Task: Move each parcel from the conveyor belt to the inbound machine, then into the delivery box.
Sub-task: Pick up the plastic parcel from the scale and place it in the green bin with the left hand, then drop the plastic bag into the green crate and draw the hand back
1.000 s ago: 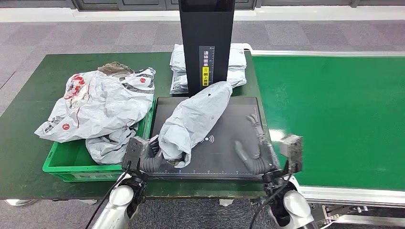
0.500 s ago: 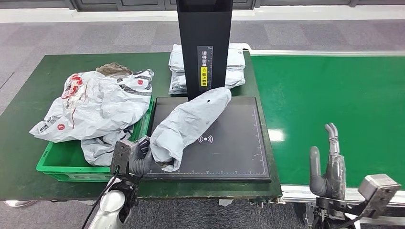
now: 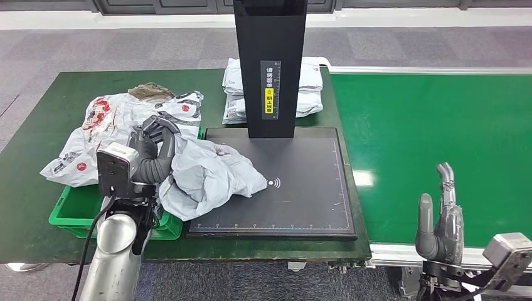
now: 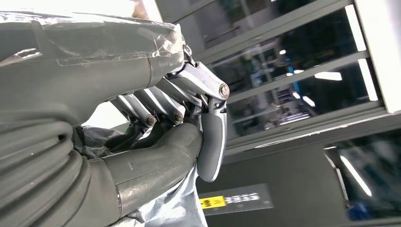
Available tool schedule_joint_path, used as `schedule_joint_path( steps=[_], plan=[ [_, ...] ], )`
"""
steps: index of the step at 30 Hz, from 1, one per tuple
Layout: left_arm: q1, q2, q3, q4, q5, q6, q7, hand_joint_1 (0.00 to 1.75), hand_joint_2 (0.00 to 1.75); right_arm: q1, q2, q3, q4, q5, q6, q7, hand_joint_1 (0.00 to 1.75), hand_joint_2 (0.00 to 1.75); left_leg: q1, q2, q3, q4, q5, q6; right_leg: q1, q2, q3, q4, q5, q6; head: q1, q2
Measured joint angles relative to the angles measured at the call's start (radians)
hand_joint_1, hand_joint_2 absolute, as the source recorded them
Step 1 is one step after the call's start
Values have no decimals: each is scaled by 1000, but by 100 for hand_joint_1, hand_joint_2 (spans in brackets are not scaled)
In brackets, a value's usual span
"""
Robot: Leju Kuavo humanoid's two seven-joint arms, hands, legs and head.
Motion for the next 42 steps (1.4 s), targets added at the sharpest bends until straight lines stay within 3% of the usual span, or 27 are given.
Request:
schedule_joint_path(
  steps=[1, 5, 13, 23, 35, 39, 42],
  plan=[
    [-10, 2, 0, -7, -8, 4, -4, 175, 175, -2, 1, 0, 2, 0, 3, 1, 0, 0, 0, 0, 0, 0, 0, 0, 0, 0, 0, 0, 0, 0, 0, 0],
    [-103, 22, 2, -20, -25, 15, 20, 175, 175, -24, 4, 0, 25, 0, 15, 6, 0, 175, 0, 0, -1, 0, 1, 0, 0, 0, 0, 0, 0, 0, 0, 0],
    [-420, 53, 5, 44, -33, -16, 158, 175, 175, -59, 4, 0, 88, -2, 14, 15, 0, 175, 0, -1, -1, 0, 4, -1, 0, 0, 0, 0, 2, 0, 0, 0],
    [-805, 79, 4, 313, -53, -16, 253, 175, 175, -56, 3, -11, 147, -29, -2, 16, 0, 175, 0, 0, -1, 1, 4, -1, 0, 1, -2, 0, 3, 0, 0, 0],
    [-919, 105, 4, 426, -60, -8, 278, 175, 175, -42, -6, -14, 163, -46, -16, 10, 0, 175, 0, 0, -1, 1, 4, -1, 1, 1, -2, 0, 3, 0, 0, 0],
    [-955, 168, 4, 464, -70, -6, 268, 175, 175, -2, -24, -16, 164, -73, -27, -3, 0, 175, 0, 2, -1, 0, 4, -2, 0, 3, -2, 0, 3, 0, 0, 0],
    [-916, 230, 4, 462, -116, 16, 221, 175, 175, 27, -29, -20, 161, -81, -36, -9, 0, 175, 0, 2, 1, -1, 3, -2, 0, 4, -1, 0, 2, -1, 0, 0]
  ],
)
